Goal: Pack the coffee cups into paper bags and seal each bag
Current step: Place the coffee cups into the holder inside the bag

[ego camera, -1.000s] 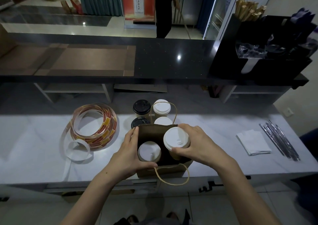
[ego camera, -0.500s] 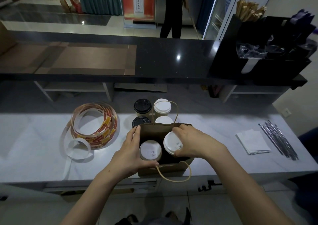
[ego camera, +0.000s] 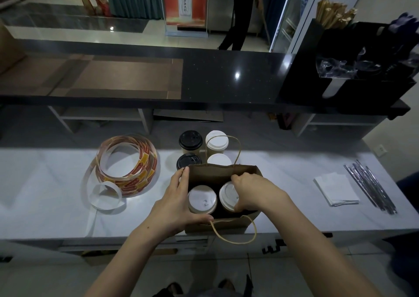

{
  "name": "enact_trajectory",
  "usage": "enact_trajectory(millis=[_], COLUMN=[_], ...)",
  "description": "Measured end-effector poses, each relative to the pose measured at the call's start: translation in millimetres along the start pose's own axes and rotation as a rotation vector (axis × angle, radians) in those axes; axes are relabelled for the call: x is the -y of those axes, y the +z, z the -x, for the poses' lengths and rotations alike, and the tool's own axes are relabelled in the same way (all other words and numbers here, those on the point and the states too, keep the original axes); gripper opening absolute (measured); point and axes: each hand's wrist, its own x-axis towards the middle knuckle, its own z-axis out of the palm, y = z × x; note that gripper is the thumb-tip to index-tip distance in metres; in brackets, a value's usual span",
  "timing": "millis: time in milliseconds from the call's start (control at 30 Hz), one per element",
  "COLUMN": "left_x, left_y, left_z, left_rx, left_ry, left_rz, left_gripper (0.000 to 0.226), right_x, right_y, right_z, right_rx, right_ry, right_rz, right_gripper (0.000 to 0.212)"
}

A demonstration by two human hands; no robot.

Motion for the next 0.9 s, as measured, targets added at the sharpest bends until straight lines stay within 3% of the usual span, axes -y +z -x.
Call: enact_trajectory(millis=[900], left_x=[2.0], left_y=[-0.2], left_z=[-1.3], left_rx=[0.003], left_ry=[-0.002], left_rz=[-0.009], left_gripper=[0.147], right_x=[12.0], right_y=[17.6], right_z=[-22.5], right_rx=[0.081], right_ry=[0.028], right_rz=[0.107], right_gripper=[0.054])
